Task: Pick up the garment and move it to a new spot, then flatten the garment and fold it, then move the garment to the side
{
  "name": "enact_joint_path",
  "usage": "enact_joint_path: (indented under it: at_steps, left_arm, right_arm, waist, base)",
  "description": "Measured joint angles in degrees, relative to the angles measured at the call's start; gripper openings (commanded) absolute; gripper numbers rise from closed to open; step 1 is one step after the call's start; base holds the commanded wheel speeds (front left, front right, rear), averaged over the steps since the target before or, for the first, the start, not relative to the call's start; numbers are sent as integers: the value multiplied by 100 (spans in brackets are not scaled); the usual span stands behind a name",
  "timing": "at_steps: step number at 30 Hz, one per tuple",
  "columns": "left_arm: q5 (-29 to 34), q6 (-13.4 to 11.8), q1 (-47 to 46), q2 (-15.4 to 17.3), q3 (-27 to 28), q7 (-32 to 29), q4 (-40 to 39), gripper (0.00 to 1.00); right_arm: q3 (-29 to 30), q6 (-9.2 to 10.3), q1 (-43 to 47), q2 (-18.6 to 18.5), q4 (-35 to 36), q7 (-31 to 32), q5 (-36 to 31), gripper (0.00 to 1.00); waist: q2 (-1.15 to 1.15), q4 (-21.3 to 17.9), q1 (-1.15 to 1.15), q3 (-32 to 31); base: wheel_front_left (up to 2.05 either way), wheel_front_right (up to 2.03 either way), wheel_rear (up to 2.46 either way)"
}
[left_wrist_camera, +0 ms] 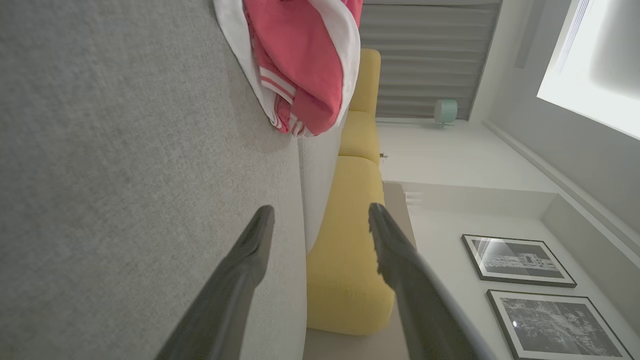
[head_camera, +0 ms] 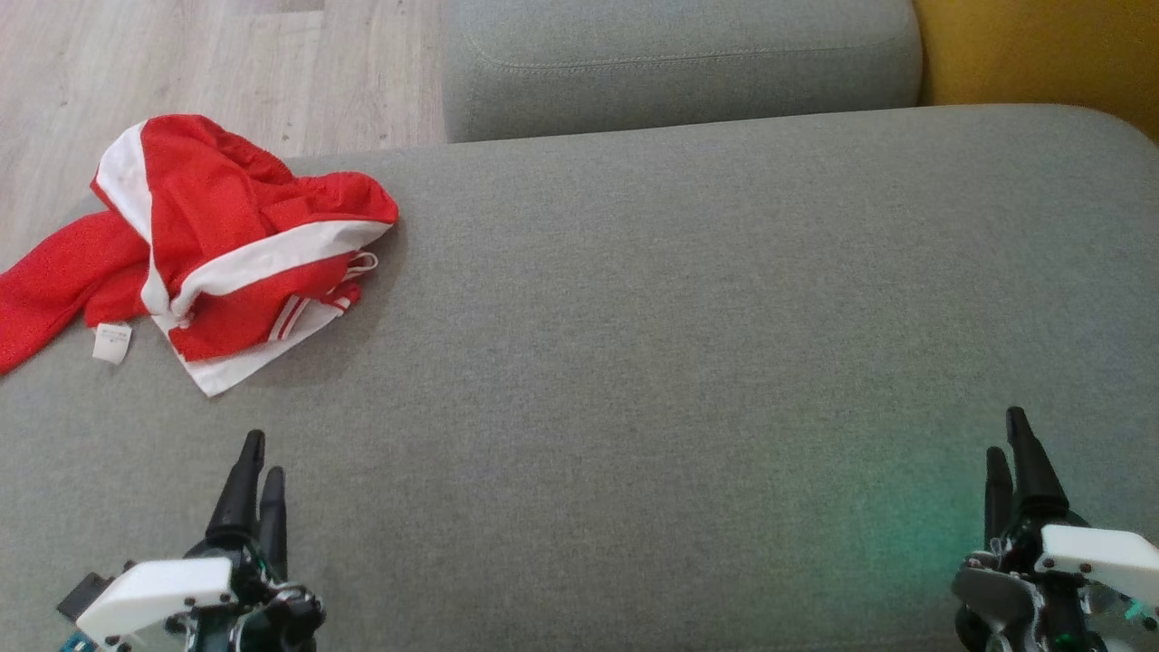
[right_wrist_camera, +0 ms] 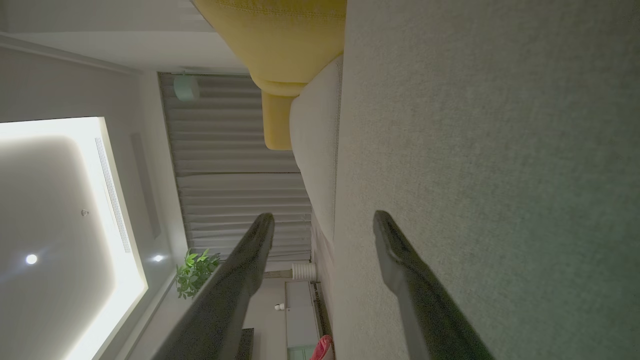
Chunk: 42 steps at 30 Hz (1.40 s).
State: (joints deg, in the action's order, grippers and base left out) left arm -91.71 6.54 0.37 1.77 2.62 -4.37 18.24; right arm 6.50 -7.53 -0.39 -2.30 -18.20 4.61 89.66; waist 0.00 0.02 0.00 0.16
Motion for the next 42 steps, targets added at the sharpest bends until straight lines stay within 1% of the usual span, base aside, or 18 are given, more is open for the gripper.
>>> enact_joint_path:
  at_steps: [6,13,19,22,27,31,42]
  left_arm:
    - [211,-30,1,2,-21,97,-57,100]
    - [665,-108,2,2,-103,204,-136,100]
    - [1215,-207,2,10,-204,304,-162,100]
    - [1447,-212,4,10,-226,350,-168,100]
    - [1878,-311,7,11,-272,426,-204,100]
    - [2221,-360,9,13,-327,501,-240,100]
    - [3090,-453,53,15,-363,677,-325,100]
  right_arm:
    - [-67,0,1,-5,48,-74,-281,100]
    - [-191,0,1,-26,131,-213,-914,100]
    - [-252,0,1,-35,255,-309,-1517,100]
    - [-279,0,1,-44,303,-364,-1828,100]
    - [-432,0,1,-125,363,-422,-2331,100]
    - [-504,0,1,-219,405,-501,-2683,100]
    - [-765,0,1,-297,461,-670,-3550,100]
  waist:
    - [0,2,0,-4]
    - [0,8,0,-11]
    - [0,15,0,-16]
    - [0,17,0,-18]
    - [0,14,0,-24]
    - [0,14,0,-30]
    - [0,30,0,-47]
  base:
    - [0,0,0]
    - [0,0,0]
    - [0,0,0]
    - [0,0,0]
    - [0,0,0]
    - [0,0,0]
    - [0,0,0]
